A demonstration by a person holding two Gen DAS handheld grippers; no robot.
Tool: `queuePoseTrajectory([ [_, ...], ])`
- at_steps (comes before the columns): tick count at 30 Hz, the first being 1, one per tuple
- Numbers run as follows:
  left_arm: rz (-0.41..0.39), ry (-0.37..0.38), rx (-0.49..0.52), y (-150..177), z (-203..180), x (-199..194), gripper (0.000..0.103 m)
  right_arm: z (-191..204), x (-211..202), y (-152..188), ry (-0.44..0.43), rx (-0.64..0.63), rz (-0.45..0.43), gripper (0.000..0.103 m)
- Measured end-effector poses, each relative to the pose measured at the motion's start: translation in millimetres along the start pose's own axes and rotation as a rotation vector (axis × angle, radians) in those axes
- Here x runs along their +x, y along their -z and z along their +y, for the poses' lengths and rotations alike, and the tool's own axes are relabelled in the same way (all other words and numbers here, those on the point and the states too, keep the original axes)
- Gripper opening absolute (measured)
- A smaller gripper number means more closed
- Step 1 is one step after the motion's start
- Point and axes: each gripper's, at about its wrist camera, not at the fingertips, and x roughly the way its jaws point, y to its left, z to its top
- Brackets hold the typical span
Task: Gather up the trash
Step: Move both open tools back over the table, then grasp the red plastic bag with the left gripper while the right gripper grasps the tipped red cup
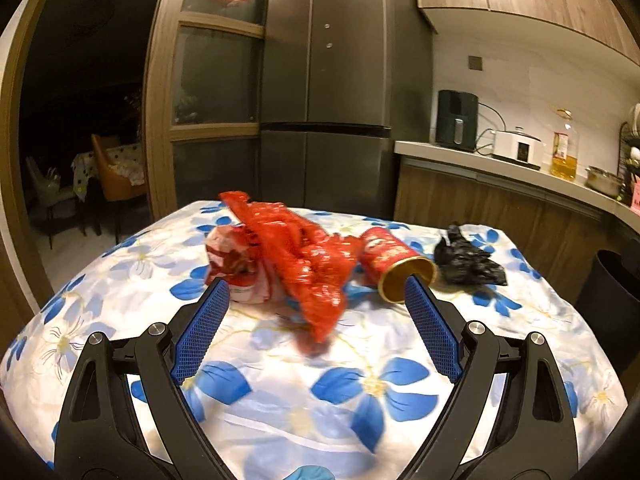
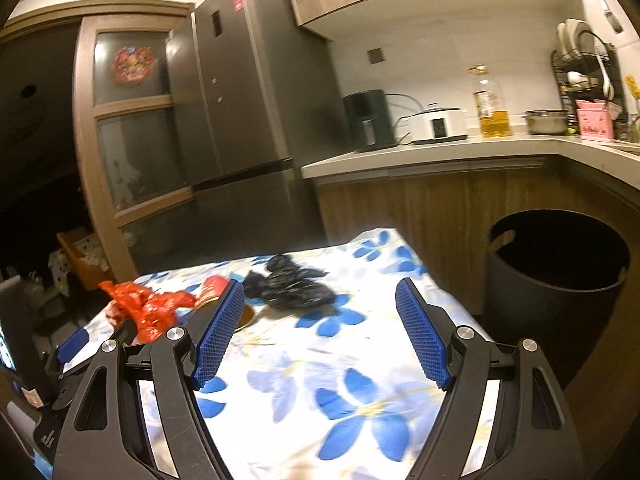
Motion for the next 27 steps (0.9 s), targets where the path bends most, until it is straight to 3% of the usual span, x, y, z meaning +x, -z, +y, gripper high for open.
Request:
queuePoseTrajectory([
  [8,0.060,0.041,-0.032,-1,12,31,0.074,32,22,4,-0.045,-0.028,0.021,0.076],
  [14,0.175,0.064,-0.055,5,15,59,0.051,47,42,4,-0.059,-0.041,0.034,0.076],
  [17,0.223,0.099,-0.076,9,19,70,0.032,54,54,5,-0.073,-0.043,0.052,0.076],
  [18,0.230,0.107,-0.082,10,19,71,0.023,56,58,6,-0.075,-0.046,0.058,0.076],
  [22,0.245,0.153,-0.116,12,25,72,0.007,65,71,12,-0.089,-0.059,0.088,0.074],
  [27,0.199,0.194,-0.124,11,32,55,0.000,75,87,20,-0.099,-0.074,0.128,0.069],
])
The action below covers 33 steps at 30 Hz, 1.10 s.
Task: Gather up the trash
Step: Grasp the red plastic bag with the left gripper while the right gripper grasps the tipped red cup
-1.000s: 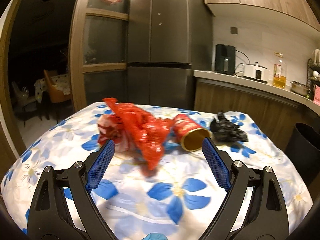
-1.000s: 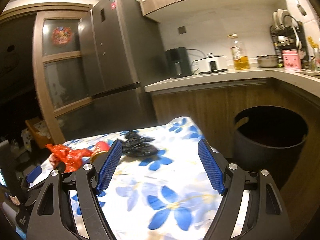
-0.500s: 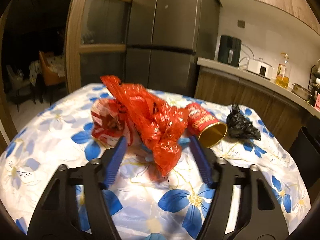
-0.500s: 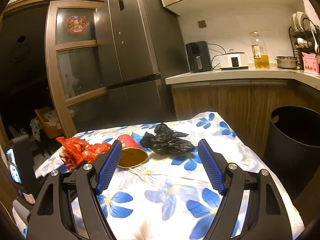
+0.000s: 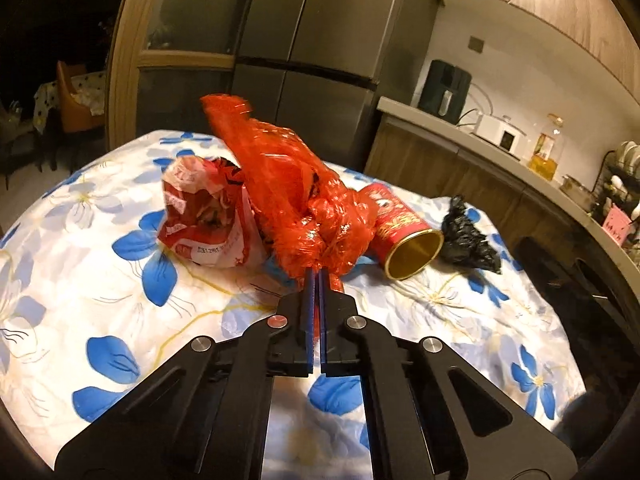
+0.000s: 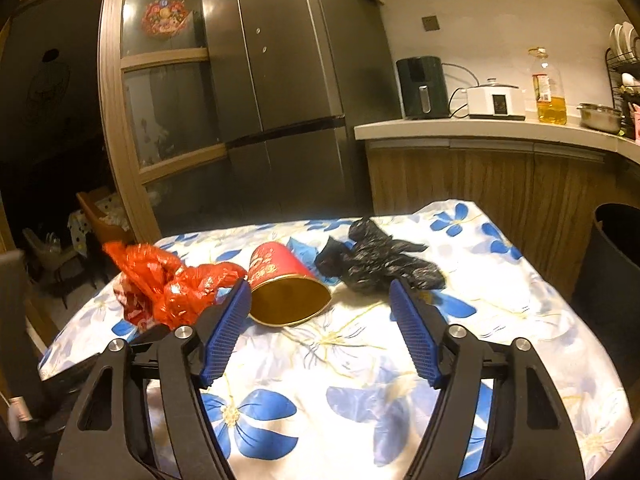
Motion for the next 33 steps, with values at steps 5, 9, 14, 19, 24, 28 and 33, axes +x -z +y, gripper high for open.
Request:
queuePoseTrajectory([
  [5,-0.059,0.029,-0.015,-3,6,-28,0.000,11,13,4,-0.025,-0.001,0.031,0.065],
  [9,-0.114,0.032,-0.019,-13,11,-48,0.000,22,26,6,-0.042,-0.013,0.053,0.061],
  [14,-0.164,0.008,-0.004,-19,17,-63,0.000,33,45,8,-0.050,-0.017,0.077,0.054],
  [19,-0.196,0.001,0.010,-23,22,-72,0.000,37,64,10,-0.060,0.008,0.109,0.047],
  [24,-0.197,0.001,0.017,-27,28,-71,0.000,36,81,12,-0.084,0.058,0.155,0.039],
  [28,-0.187,0.003,0.018,-27,31,-68,0.000,39,87,11,-0.105,0.063,0.163,0.028],
  [33,-0.180,0.001,0.014,-26,33,-66,0.000,43,91,10,-0.127,0.048,0.176,0.010],
])
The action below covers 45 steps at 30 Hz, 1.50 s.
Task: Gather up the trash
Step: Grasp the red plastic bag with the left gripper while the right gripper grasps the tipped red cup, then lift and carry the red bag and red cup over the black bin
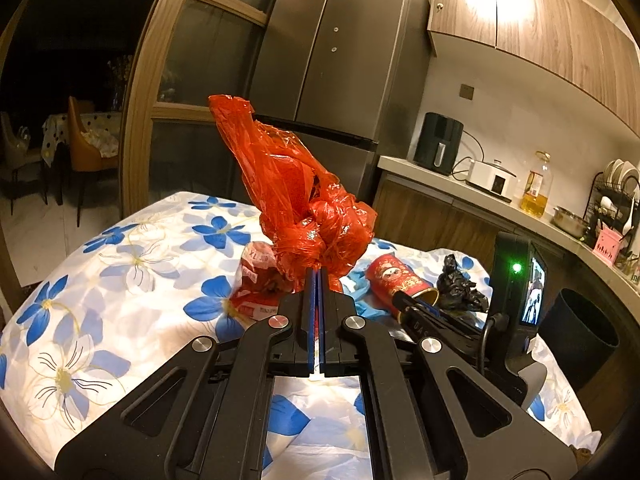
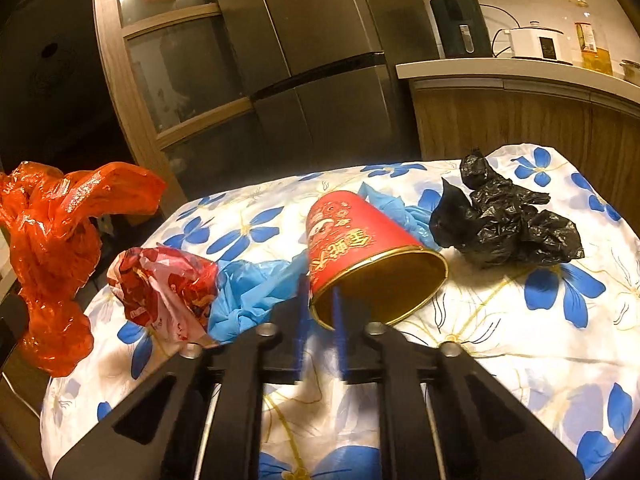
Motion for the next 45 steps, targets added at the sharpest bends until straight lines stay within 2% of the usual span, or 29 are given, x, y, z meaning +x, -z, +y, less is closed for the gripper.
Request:
queuePoseTrajectory([
  [2,0.003,-0.002,-0.003,0,0,0,0.000,0,-3,-1,-0.008,0.001,-0.011,0.006],
  [7,0.005,-0.006,-0.004,0,-2,-1,0.000,2,-18,-1,-0.012,-0.025,-0.035,0.005],
  [18,0.007,0.019,0.007,5,-24,-10,0.000,-9,-91,1,-0.059,-0.056,-0.109,0.005],
  [31,0.018,0.101,0.061,13,-86,-13,0.000,-57,-173,-2,0.031,-0.046,-0.220,0.005],
  [45,0.018,0.201,0.153,16,-169,-8,0.000,-116,-226,-4,0.135,-0.002,-0.297,0.005],
])
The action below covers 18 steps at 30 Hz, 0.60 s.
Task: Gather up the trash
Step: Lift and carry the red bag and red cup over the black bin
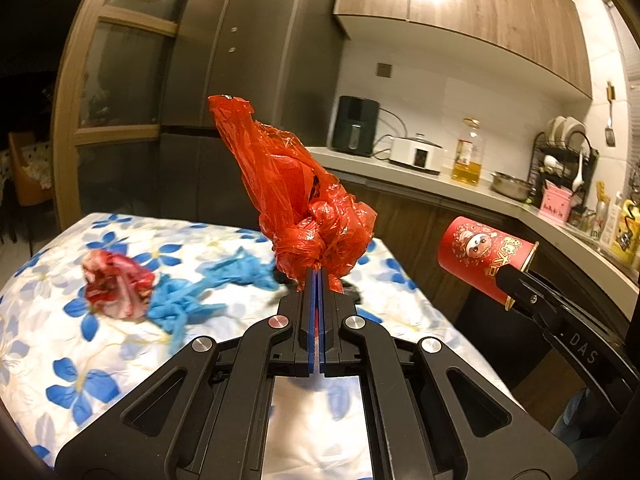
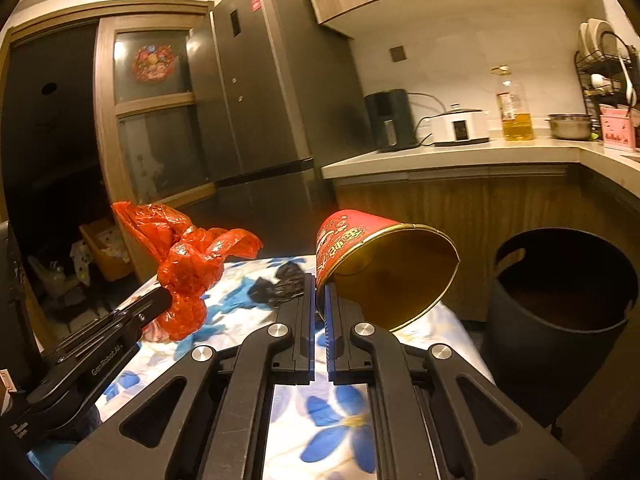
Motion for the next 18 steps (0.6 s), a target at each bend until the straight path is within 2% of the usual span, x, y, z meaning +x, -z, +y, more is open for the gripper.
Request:
queuePoseTrajectory([
  [18,-0.008,0.157,0.114,-9,-104,29,0.000,-82,-40,-18,0.169,0.051,-0.082,0.005],
])
